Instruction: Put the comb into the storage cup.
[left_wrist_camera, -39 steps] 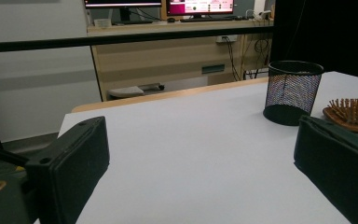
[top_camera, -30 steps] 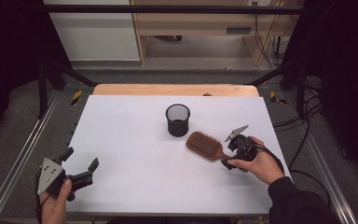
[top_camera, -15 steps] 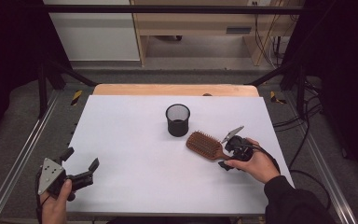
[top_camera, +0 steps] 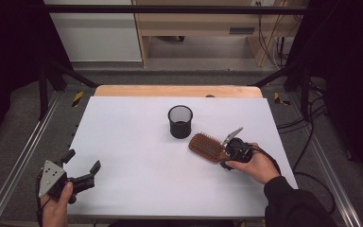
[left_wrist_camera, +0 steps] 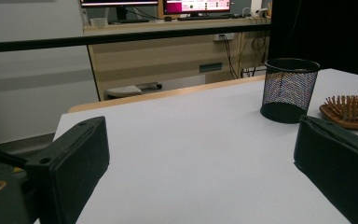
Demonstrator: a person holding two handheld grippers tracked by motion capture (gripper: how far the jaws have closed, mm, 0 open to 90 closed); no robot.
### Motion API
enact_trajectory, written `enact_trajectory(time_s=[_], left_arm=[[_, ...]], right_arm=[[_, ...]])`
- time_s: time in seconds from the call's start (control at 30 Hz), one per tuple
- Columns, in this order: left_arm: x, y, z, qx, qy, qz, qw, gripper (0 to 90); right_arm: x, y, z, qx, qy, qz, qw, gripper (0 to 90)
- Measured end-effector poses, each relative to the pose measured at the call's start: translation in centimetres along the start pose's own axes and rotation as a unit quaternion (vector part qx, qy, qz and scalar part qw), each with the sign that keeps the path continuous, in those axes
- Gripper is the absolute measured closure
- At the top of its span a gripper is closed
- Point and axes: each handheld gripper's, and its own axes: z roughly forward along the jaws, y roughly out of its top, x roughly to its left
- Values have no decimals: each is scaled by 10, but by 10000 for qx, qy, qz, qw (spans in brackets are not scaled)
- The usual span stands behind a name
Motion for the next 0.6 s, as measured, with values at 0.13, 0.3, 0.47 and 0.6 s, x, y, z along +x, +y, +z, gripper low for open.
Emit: enact_trajectory(time_s=[0.13,0.3,0.47,0.6], left_arm=[[0,0,0,-2,-11,9,10000,37],[-1,0,0,-1,-20,27,10000,39],[-1,1,0,-1,-22,42,10000,39],[-1,1,0,2,-26,47,10000,39]], right_arm=[[1,0,0,6,18,-7,10000,484],[2,0,-1,51,27,14,10000,526],[4,0,-2,93,71,39,9999,597],[6,2,-2,149,50,74,9998,624]])
